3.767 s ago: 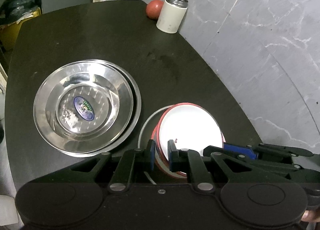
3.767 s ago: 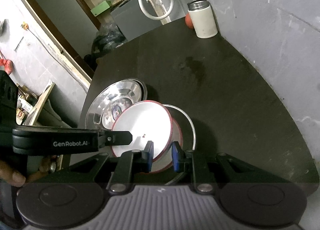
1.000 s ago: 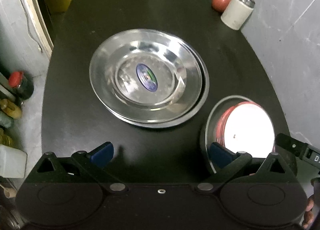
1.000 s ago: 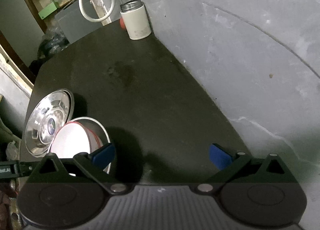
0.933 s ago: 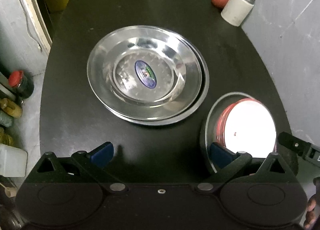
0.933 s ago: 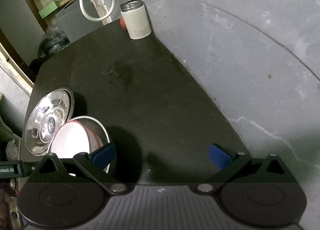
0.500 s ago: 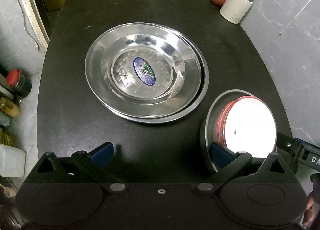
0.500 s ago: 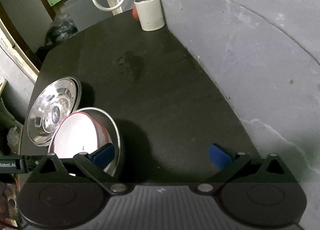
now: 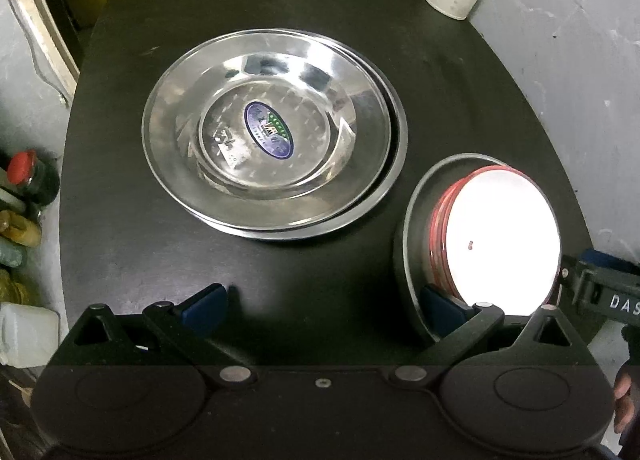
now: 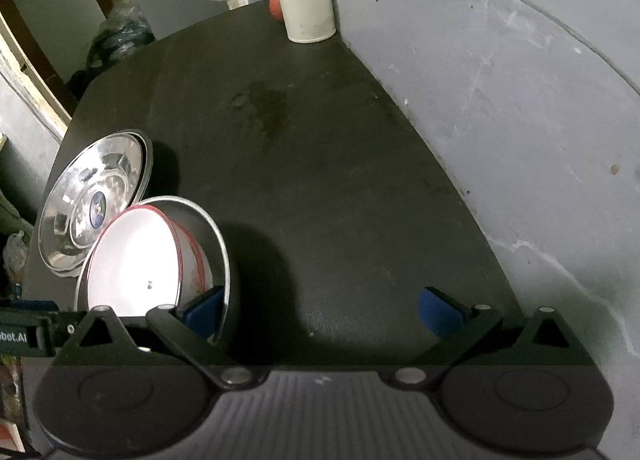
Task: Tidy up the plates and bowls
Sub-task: 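Move both grippers to the rim of the steel mixing bowl, then grip the steel bowl rim with both grippers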
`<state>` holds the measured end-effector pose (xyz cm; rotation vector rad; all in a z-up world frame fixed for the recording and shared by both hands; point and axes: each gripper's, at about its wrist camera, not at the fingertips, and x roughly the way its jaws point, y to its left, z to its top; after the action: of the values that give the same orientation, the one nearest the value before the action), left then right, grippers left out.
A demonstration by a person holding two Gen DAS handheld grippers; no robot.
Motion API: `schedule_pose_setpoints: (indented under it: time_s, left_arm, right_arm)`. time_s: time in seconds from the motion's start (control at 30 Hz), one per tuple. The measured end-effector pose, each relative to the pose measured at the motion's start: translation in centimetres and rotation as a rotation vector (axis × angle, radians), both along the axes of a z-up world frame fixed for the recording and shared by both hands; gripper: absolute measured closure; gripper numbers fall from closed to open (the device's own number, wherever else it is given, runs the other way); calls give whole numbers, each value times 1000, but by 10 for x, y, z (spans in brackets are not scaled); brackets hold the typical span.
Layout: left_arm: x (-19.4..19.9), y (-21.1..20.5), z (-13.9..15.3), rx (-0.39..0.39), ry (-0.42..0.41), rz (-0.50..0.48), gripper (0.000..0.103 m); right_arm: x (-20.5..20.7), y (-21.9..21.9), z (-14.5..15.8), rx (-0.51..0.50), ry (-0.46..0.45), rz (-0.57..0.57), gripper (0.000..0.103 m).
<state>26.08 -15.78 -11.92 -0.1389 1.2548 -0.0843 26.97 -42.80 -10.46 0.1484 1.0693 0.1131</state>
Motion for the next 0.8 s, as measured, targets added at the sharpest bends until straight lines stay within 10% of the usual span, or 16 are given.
schedule_pose_setpoints:
  time_s: [0.43, 0.8]
  left_arm:
    - [0, 1, 0, -35, -6, 6, 10]
    - [0, 4, 2, -107, -21, -5, 30]
  right_arm:
    - [1, -5, -3, 41, 6, 24, 5]
    - [-6, -5, 0, 126, -17, 71, 32]
